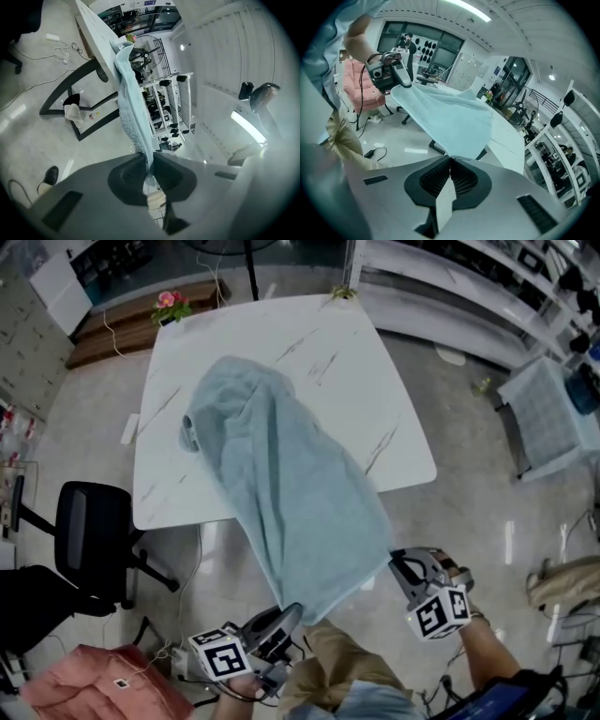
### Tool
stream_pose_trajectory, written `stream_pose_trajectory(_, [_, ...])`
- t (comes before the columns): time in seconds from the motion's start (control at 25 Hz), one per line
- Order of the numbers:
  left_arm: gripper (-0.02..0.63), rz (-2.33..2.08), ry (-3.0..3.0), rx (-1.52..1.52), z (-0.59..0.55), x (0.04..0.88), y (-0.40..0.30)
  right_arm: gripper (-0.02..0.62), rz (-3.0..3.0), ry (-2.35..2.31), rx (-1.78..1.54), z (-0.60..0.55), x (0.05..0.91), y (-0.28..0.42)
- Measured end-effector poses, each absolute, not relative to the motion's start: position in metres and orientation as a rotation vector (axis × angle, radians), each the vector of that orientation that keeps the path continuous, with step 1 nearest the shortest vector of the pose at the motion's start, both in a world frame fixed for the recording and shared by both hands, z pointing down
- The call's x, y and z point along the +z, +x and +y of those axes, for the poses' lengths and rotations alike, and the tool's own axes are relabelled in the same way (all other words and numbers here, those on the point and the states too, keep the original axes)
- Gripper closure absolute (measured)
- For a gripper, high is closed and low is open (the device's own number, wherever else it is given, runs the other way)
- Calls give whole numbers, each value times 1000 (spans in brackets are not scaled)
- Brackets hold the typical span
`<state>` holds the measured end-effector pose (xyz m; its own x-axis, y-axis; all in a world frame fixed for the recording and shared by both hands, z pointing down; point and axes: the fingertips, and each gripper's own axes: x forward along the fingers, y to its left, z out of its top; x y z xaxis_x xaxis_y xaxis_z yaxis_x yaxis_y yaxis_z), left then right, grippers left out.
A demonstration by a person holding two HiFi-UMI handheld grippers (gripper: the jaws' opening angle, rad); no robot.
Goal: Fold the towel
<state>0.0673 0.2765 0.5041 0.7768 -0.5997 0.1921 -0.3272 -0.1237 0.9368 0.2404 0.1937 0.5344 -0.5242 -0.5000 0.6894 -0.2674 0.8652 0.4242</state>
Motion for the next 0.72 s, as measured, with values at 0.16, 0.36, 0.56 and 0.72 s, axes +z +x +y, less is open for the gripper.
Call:
stream_pose_trajectory(0.16, [399,-777,1729,-181,293,520,76,530,-2141,532,-247,205,556,250])
stream_pose_trajectory(0.36, [367,-816,1748,-187,312,498,74,457,-2230,553,-164,219,538,245])
stream_pose_trajectory(0.56, [368,-929,1812,-264,313,434,54,459,-2356,640,-165,213,472,220])
stream_pose_trajectory(0.72, [371,-1037,1892,-331,302,375,26,460,-2453,681,-155,209,410,195])
